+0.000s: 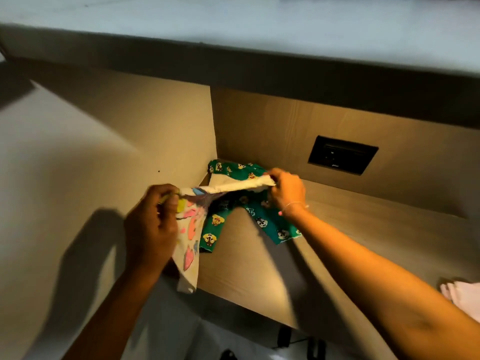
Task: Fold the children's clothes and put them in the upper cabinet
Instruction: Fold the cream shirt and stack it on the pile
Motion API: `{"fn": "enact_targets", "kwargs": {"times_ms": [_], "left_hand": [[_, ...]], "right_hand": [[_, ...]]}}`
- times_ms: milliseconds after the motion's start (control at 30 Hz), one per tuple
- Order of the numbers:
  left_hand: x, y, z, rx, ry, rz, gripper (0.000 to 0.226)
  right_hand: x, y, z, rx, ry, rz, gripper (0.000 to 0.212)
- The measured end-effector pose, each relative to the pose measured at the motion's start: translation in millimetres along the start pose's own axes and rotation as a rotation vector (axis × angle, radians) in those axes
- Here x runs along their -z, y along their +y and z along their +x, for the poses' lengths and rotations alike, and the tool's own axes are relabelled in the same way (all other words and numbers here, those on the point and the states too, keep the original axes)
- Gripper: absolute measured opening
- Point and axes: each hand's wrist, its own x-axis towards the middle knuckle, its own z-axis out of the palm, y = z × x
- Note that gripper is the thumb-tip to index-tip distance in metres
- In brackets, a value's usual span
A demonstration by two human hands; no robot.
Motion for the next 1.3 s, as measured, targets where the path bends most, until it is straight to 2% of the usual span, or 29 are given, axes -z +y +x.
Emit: {"fn": "enact_targets", "kwargs": {"times_ms": [67, 100, 167, 233, 333, 433, 500, 533, 567, 633, 667, 733, 800, 867, 933, 1000, 1067, 1133, 1167, 1233, 1300], "left_hand": [[8.2, -1.0, 16.4, 0.04, 0.059, -0.076, 0.009], [8.3, -0.7, 26.0, 0.044, 0.068, -0.106, 0.017], [-3.9, -0.7, 47.2, 0.062, 0.005, -0.157, 0.021], [-35.8, 0.8, 71.6, 0.108, -0.121, -0.14, 0.013], [-91.7, 24.3, 108.7, 0.129, -0.257, -0.079, 0.014], [-118.8, 68.5, 130.0, 0.029, -0.26, -0.106, 0.013], [-120.4, 93.5, 126.9, -0.067, -0.217, -0.17, 0.011], [-119.1, 103.5, 119.5, -0.136, -0.208, -0.208, 0.011], [-117.1, 109.4, 109.4, -0.215, -0.221, -0.255, 0.011], [-122.0, 107.2, 79.9, -0.345, -0.31, -0.321, 0.011], [-126.7, 98.5, 62.2, -0.377, -0.363, -0.306, 0.01], [-136.1, 71.2, 22.5, -0.379, -0.483, -0.195, 0.013], [-142.6, 41.4, -20.1, -0.397, -0.681, -0.056, 0.031], [-145.6, 17.9, -58.9, -0.392, -0.913, 0.059, 0.045], [-143.2, 2.0, -86.5, -0.371, -1.06, 0.153, 0.05], [-140.3, -5.3, -96.8, -0.384, -1.12, 0.191, 0.044], [-141.1, -0.5, -93.0, -0.38, -1.088, 0.149, 0.042], [-153.5, 12.6, -87.5, -0.413, -0.999, 0.096, 0.041], [-164.9, 21.0, -86.5, -0.437, -0.964, 0.079, 0.043], [-194.7, 38.8, -87.9, -0.471, -0.942, 0.082, 0.052], [-223.2, 48.8, -93.2, -0.498, -0.976, 0.157, 0.061]], "right_hand": [[42.1, 5.4, 4.1, 0.067, 0.037, 0.124, 0.031], [64.8, 10.0, 6.2, 0.124, 0.037, 0.14, 0.031], [109.0, 20.3, 7.8, 0.189, 0.064, 0.087, 0.031], [145.5, 31.5, 9.3, 0.15, 0.102, 0.006, 0.033], [193.0, 42.0, 8.4, -0.071, 0.168, -0.023, 0.031], [239.4, 52.5, -6.1, -0.32, 0.112, -0.2, 0.025], [266.3, 54.2, -30.9, -0.363, 0.057, -0.376, 0.022], [277.1, 59.3, -44.2, -0.339, 0.071, -0.439, 0.022], [283.4, 66.2, -58.0, -0.278, 0.165, -0.412, 0.024], [288.6, 78.7, -98.7, -0.137, 0.401, -0.169, 0.026], [284.6, 84.1, -122.5, -0.096, 0.424, -0.116, 0.028], [261.2, 103.6, -170.5, -0.183, 0.244, -0.239, 0.038], [226.0, 128.6, -217.7, -0.337, 0.016, -0.344, 0.044], [194.3, 141.5, -260.0, -0.404, -0.216, -0.37, 0.045], [173.5, 147.1, -290.7, -0.406, -0.337, -0.354, 0.046], [166.1, 149.5, -311.5, -0.408, -0.446, -0.267, 0.049], [170.6, 150.2, -320.4, -0.403, -0.562, -0.162, 0.061], [176.0, 150.9, -312.7, -0.42, -0.608, -0.078, 0.076], [175.4, 149.5, -302.1, -0.41, -0.567, -0.042, 0.078], [162.8, 147.5, -273.5, -0.364, -0.382, 0.038, 0.072], [140.9, 153.1, -246.8, -0.303, -0.28, -0.03, 0.063]]}}
